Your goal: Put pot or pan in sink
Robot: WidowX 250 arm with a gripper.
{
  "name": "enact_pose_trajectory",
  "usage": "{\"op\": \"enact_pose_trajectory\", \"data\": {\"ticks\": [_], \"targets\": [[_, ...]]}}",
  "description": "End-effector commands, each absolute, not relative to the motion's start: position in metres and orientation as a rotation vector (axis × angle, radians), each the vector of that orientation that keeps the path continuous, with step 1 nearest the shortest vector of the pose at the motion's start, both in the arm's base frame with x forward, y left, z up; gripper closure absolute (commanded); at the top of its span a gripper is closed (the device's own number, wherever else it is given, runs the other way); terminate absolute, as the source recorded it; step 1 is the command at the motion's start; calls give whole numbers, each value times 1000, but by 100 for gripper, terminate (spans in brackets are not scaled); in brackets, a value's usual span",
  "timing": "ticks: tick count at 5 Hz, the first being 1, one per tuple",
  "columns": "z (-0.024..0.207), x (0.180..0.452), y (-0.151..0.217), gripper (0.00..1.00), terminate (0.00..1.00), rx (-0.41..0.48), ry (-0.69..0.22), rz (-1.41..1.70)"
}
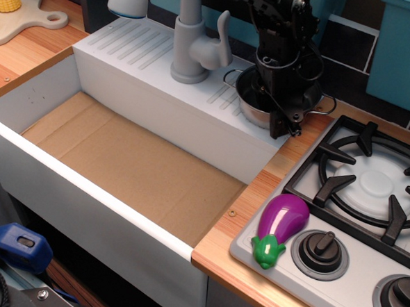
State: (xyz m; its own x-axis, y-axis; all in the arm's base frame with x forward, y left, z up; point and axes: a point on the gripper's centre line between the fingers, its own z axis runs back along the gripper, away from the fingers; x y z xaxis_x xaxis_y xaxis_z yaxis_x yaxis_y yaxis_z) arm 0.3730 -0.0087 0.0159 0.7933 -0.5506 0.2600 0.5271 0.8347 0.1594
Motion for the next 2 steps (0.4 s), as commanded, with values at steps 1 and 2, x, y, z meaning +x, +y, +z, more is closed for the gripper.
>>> {"op": "enact_pose_trajectory", "data": {"ticks": [1,2], "targets": [[34,382,-10,100,0,91,-353,-569],[46,374,-13,100,0,125,-317,-524]]}}
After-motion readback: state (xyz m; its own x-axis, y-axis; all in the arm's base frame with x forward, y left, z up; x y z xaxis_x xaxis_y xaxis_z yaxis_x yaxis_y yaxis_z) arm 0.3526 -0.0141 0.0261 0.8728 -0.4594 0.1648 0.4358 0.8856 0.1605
